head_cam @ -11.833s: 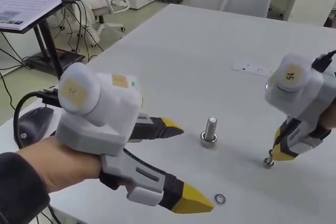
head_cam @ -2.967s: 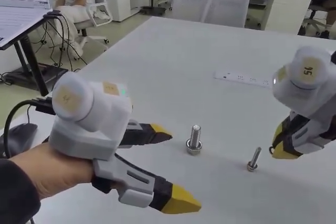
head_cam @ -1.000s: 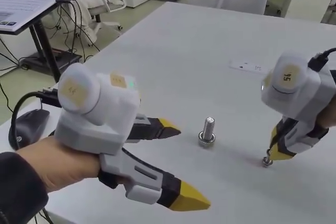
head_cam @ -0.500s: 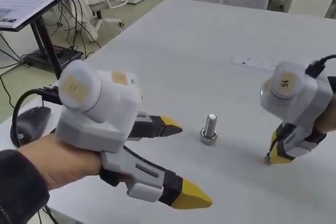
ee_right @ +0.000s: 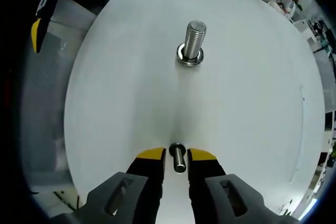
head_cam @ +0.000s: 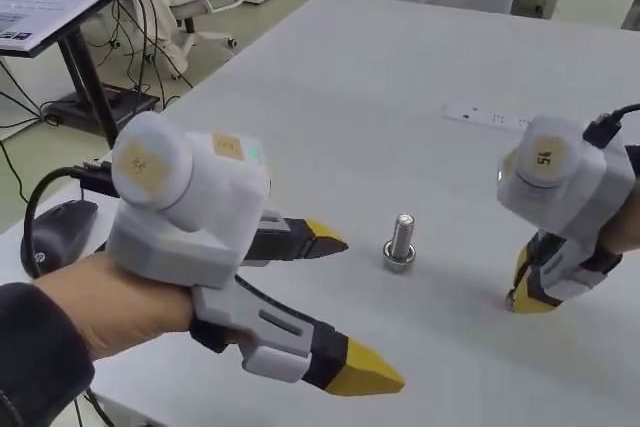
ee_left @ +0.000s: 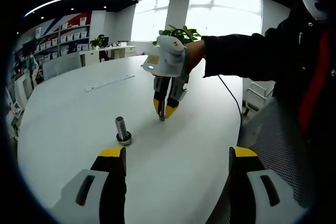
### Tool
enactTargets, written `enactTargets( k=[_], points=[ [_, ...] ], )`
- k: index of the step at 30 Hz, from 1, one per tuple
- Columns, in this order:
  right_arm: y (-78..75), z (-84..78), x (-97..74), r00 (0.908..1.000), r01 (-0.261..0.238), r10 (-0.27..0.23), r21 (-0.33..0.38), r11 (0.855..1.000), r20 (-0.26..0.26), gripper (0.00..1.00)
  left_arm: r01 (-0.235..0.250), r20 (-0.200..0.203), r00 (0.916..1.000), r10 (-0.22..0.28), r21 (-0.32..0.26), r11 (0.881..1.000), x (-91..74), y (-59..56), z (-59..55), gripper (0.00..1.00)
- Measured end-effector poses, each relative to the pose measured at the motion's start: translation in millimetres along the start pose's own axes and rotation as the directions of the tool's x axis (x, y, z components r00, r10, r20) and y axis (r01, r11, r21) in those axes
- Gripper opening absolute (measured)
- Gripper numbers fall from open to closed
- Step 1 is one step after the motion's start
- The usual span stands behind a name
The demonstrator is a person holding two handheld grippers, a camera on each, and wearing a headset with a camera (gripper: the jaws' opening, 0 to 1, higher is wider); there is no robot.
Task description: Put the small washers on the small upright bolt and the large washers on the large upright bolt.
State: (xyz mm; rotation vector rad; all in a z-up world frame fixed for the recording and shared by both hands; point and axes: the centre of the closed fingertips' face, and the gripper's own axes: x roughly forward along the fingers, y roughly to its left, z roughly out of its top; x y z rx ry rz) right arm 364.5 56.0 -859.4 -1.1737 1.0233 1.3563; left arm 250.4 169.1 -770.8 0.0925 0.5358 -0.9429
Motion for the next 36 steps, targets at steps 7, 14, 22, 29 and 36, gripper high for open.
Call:
enactTargets(
  k=[7, 14, 22, 29, 36],
  points=[
    [-0.5, 0.6, -1.7, 0.9998, 0.003, -0.003, 0.008, 1.0, 0.018, 0.28, 0.002, -0.002, 1.0, -0.002, 0.001, 1.0, 0.3, 0.1, 0.2, 0.8],
    [4.4, 1.6, -0.9, 0.9989, -0.02, 0.019, 0.026, 0.999, 0.042, 0.54, 0.003, -0.001, 1.0, -0.003, 0.001, 1.0, 0.3, 0.2, 0.7, 0.8],
    [5.6, 12.0, -0.7, 0.9891, -0.032, 0.019, 0.09, 0.995, 0.146, 0.94, 0.007, -0.002, 1.0, -0.007, 0.003, 1.0, 0.8, -0.5, 0.5, 0.8],
    [7.7, 11.5, -6.0, 0.9842, -0.014, -0.004, 0.102, 0.995, 0.177, 1.0, 0.011, -0.003, 0.9999, -0.011, 0.004, 1.0, 1.6, -2.1, 0.5, 0.8],
    [11.3, 10.1, -15.9, 0.9765, 0.014, -0.039, 0.121, 0.993, 0.212, 1.0, 0.016, -0.004, 0.9999, -0.016, 0.004, 1.0, 2.2, -3.1, 0.1, 0.8]
  ],
)
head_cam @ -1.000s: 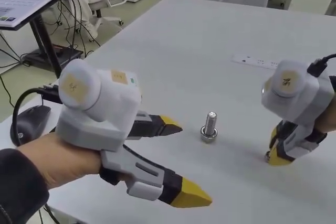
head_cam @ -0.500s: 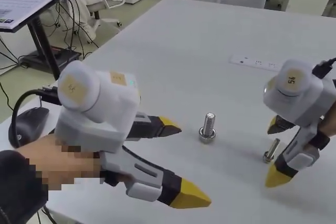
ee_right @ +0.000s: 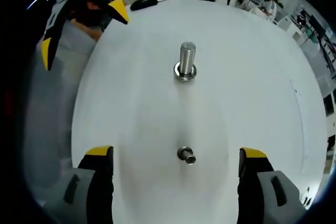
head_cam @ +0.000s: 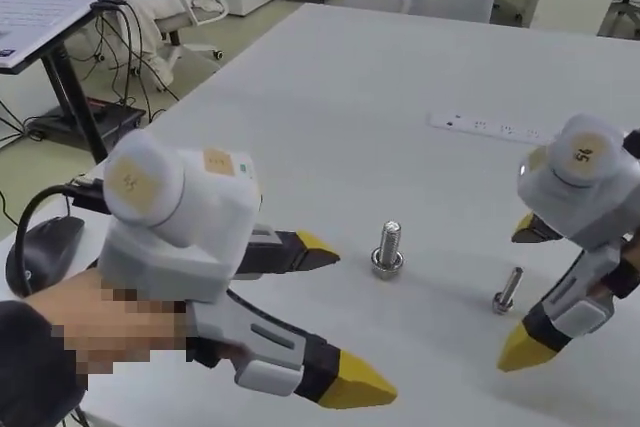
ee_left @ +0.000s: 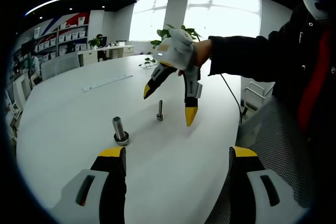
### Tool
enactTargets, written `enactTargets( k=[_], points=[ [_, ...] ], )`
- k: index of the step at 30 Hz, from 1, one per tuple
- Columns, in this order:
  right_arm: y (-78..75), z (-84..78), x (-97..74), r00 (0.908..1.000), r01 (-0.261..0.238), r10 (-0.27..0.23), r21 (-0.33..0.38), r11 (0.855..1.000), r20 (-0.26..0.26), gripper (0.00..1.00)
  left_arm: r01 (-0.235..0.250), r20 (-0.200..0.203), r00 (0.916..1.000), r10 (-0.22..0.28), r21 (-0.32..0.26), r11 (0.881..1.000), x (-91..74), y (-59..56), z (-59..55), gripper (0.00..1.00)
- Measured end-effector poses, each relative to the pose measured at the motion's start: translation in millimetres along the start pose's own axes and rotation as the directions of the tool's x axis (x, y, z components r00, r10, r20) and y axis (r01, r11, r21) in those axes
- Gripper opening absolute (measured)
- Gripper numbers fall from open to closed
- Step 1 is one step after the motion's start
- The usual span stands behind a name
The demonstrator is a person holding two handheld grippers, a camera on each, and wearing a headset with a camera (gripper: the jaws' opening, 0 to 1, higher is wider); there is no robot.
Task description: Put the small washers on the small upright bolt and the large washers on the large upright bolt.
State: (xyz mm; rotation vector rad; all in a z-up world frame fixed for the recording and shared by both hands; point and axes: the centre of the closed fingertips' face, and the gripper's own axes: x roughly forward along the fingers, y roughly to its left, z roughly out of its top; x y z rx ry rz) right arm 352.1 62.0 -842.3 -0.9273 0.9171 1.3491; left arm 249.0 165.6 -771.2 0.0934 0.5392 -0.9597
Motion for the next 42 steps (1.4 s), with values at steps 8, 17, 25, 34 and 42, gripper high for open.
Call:
enactTargets(
  k=[8, 17, 25, 34, 42],
  points=[
    [3.2, 6.3, -16.7, 0.9947, 0.05, -0.054, 0.055, 0.997, 0.088, 1.0, 0.004, 0.002, 1.0, -0.004, 0.002, 1.0, 0.3, 0.3, -0.1, 0.8],
    [9.7, 8.4, -35.3, 0.9761, 0.105, -0.127, 0.129, 0.986, 0.177, 1.0, 0.009, 0.006, 0.9999, -0.009, 0.013, 1.0, 0.1, -0.8, 1.1, 0.8],
    [18.0, 4.5, -51.8, 0.9501, 0.145, -0.193, 0.202, 0.969, 0.245, 1.0, 0.004, 0.015, 0.9999, -0.005, 0.019, 1.0, -0.4, -1.0, 4.2, 0.8],
    [36.2, 2.7, -62.9, 0.9152, 0.164, -0.251, 0.278, 0.947, 0.315, 1.0, -0.005, 0.03, 0.9995, 0.004, 0.023, 1.0, -3.7, 0.6, 8.0, 0.8],
    [50.1, 2.4, -70.4, 0.8779, 0.188, -0.308, 0.329, 0.925, 0.367, 1.0, -0.012, 0.042, 0.9991, 0.01, 0.03, 0.999, -7.6, 1.3, 11.7, 0.81]
  ],
)
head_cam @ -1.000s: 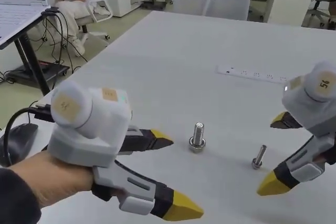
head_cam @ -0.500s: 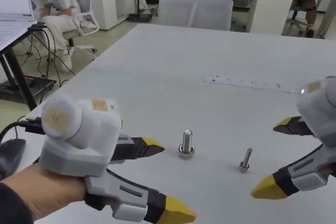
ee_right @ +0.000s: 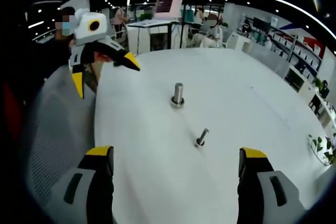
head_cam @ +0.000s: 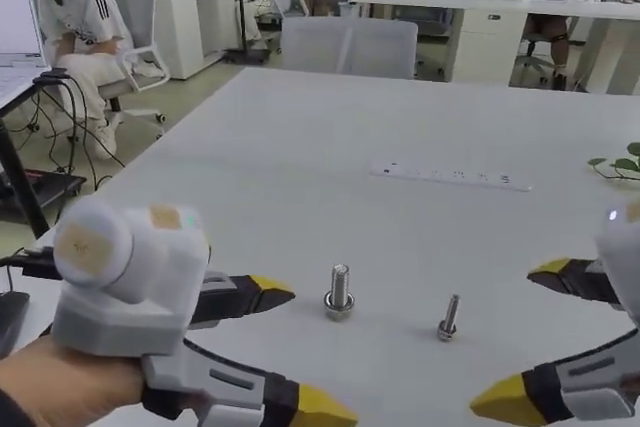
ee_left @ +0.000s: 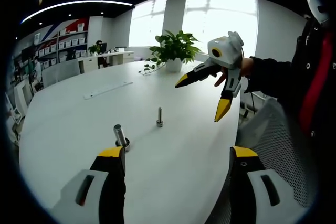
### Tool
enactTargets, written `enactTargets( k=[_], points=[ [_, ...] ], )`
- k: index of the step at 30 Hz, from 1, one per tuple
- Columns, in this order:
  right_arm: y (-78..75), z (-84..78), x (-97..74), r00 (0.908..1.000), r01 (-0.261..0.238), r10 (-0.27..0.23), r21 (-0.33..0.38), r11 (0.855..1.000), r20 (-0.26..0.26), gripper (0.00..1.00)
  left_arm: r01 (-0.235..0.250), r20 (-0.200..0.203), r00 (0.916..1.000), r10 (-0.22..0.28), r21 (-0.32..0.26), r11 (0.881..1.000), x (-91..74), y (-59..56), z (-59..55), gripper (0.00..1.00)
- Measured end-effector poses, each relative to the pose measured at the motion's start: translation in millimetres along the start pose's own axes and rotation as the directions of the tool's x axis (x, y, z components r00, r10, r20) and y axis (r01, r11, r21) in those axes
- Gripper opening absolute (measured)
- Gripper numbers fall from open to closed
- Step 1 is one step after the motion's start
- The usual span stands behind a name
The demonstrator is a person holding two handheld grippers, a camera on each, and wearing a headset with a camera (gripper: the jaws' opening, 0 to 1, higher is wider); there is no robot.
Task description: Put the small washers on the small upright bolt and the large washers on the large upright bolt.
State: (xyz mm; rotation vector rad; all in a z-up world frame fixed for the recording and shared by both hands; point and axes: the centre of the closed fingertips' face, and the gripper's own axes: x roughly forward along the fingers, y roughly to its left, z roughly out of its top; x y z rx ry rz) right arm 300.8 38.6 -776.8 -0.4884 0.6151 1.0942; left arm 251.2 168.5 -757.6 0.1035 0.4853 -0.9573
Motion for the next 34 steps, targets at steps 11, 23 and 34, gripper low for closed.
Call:
enactTargets(
  k=[11, 23, 34],
  points=[
    [24.7, -6.4, -5.4, 0.9963, 0.053, -0.054, 0.021, 0.998, 0.066, 1.0, -0.023, 0.01, 0.9997, 0.023, 0.0, 1.0, -9.8, 4.0, -0.9, 0.81],
    [22.2, -11.8, 1.6, 0.9843, 0.114, -0.123, 0.079, 0.99, 0.127, 1.0, -0.038, 0.0, 0.9993, 0.038, -0.021, 0.999, -11.8, 9.9, -13.5, 0.82],
    [26.0, -14.5, 4.6, 0.9844, 0.119, -0.129, 0.086, 0.989, 0.119, 0.99, -0.048, -0.029, 0.9985, 0.047, -0.054, 0.997, -11.3, 12.7, -28.2, 0.82]
  ],
)
